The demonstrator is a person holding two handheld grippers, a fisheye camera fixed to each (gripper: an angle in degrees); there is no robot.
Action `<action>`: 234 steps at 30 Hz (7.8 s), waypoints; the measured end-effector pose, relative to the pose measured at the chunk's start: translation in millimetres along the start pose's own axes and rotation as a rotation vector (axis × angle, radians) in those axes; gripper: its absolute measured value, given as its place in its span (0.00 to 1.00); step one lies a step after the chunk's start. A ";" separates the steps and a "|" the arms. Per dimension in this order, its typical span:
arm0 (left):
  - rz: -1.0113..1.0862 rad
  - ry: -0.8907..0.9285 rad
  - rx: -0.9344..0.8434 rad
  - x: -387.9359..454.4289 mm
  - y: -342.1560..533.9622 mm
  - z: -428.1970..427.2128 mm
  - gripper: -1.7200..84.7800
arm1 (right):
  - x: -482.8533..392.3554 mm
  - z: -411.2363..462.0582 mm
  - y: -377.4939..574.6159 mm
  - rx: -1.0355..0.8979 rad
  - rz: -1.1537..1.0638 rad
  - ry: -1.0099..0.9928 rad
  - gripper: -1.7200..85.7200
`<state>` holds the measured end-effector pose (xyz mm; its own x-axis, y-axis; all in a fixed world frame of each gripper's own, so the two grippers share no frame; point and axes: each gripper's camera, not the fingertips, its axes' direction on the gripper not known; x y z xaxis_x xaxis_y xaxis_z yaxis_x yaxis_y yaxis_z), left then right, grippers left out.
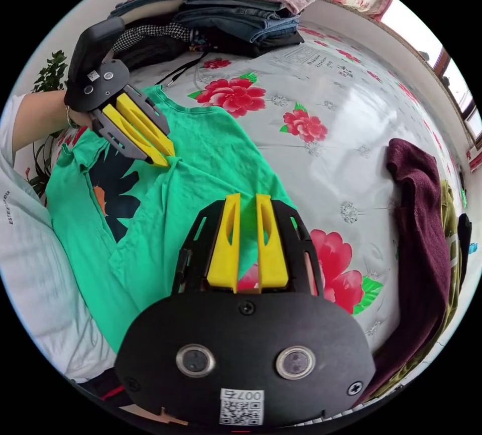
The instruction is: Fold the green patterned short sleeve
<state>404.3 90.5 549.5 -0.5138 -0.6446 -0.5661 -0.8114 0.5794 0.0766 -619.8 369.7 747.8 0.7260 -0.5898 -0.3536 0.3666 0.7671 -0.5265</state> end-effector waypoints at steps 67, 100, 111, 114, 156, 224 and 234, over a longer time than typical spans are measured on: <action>-1.249 -0.055 0.645 -15.7 411.0 -295.9 0.10 | 104.2 -53.6 404.7 0.412 0.733 -0.589 0.04; -1.294 0.103 0.529 69.2 521.6 -229.7 0.09 | 51.7 -57.4 519.9 0.347 1.190 -0.598 0.05; -1.186 -0.054 0.572 93.6 484.5 -245.1 0.12 | -50.1 -138.5 139.6 0.186 0.359 -0.449 0.11; -1.250 -0.092 0.543 97.2 482.8 -236.5 0.03 | -116.0 -135.6 -4.8 0.127 0.094 -0.450 0.11; -1.178 -0.075 0.558 178.6 526.1 -231.7 0.01 | -392.1 -121.0 -360.4 -0.120 -0.648 -0.290 0.02; -1.558 0.278 1.017 279.0 718.4 -207.9 0.19 | -241.8 -99.7 -92.6 -0.037 -0.190 -0.826 0.08; -1.473 0.314 0.777 221.7 661.3 -193.5 0.14 | -79.3 -59.8 -42.4 0.054 0.458 -0.673 0.10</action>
<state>-300.1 234.3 633.4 0.3885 -0.8321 0.3959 -0.3472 -0.5302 -0.7735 -727.7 368.9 751.9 0.9984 0.0502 0.0251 -0.0360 0.9166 -0.3981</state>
